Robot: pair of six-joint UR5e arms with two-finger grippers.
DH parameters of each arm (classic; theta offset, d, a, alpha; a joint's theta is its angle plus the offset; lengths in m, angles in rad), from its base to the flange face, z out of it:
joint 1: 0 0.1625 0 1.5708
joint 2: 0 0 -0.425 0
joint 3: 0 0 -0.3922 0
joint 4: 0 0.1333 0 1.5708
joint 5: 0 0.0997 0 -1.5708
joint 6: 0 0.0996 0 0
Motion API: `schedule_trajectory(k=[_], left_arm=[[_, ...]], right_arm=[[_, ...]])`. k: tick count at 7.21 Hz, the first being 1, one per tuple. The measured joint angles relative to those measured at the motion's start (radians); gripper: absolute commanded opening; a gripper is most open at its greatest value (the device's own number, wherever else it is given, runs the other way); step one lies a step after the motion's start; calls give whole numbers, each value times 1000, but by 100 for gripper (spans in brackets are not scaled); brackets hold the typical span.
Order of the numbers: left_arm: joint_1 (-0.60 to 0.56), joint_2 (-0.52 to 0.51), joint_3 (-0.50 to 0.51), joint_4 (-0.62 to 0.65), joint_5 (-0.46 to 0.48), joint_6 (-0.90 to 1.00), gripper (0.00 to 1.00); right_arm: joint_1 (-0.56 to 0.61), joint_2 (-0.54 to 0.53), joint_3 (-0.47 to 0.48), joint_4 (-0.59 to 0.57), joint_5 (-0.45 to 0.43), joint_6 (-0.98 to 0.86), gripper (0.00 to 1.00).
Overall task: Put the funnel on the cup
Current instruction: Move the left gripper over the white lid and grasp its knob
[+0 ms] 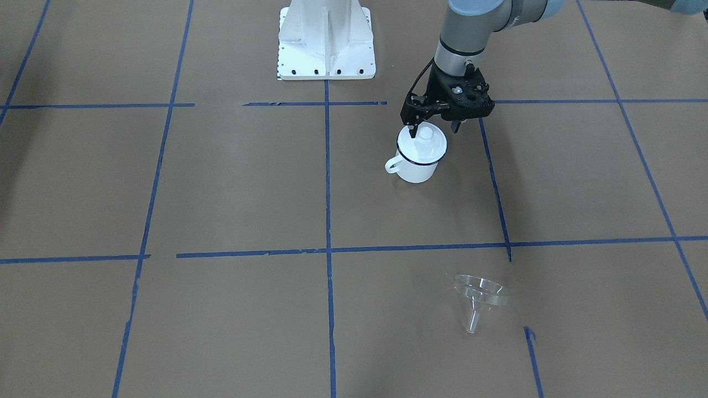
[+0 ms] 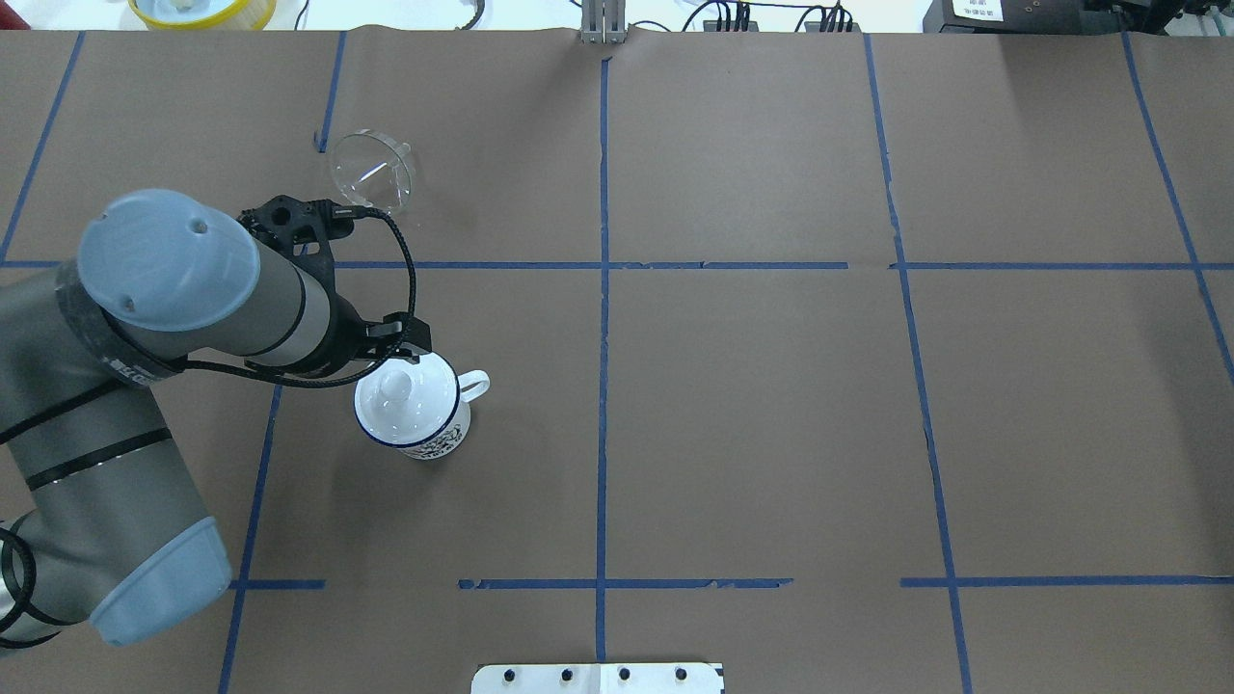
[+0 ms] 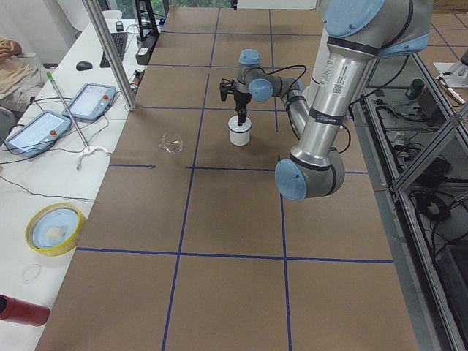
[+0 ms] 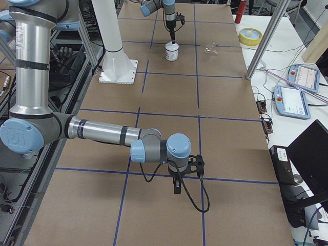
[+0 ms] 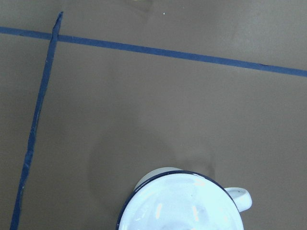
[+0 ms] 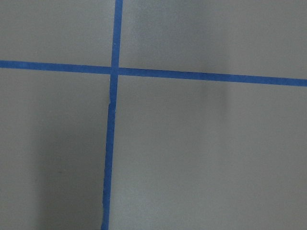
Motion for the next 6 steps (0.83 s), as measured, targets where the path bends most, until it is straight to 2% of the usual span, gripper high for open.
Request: schedule_trajectory(k=[4,5,6], left_arm=[[8,-26,22,0,1,-7,99],[8,-35,33,-1,1,-7,85],[9,-39,38,-1,1,-7,62]], right_arm=[[0,0,0,0,0,0,100],[0,0,0,0,0,0,100],[0,0,0,0,0,0,100]])
